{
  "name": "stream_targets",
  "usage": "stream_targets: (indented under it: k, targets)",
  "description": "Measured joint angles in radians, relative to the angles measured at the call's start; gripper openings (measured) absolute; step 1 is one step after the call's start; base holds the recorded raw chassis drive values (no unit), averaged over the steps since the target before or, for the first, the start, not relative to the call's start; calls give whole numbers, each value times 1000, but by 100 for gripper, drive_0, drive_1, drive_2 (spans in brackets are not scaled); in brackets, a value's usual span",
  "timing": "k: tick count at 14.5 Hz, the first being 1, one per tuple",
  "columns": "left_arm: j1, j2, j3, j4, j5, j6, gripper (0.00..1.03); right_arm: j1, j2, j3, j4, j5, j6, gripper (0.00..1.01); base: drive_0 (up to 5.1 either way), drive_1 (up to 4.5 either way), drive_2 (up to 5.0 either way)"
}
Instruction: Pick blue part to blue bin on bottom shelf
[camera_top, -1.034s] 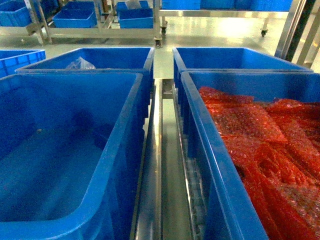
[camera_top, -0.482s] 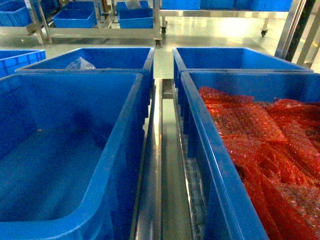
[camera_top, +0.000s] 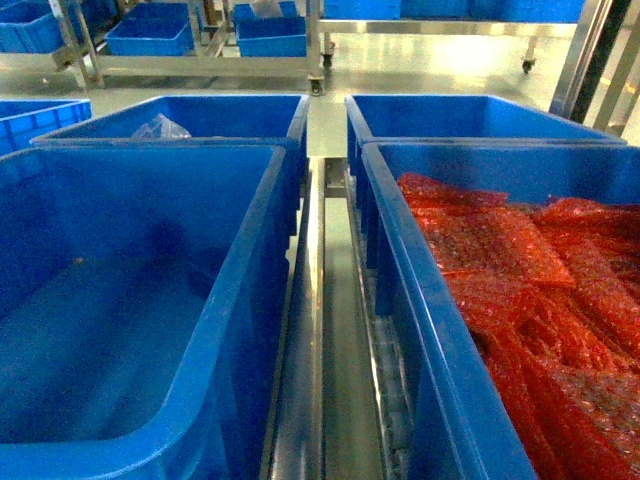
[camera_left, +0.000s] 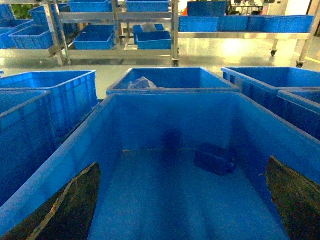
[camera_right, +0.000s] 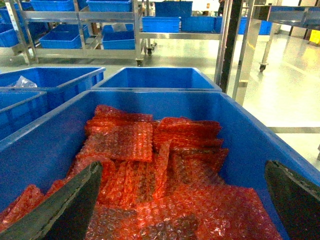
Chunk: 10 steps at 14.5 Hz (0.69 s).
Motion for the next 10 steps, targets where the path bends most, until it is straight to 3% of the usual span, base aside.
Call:
stream_targets:
  k: [10]
  targets:
    - [0,0,0,0,0,0,98,0,0,0,0,0,0,98,0,0,0]
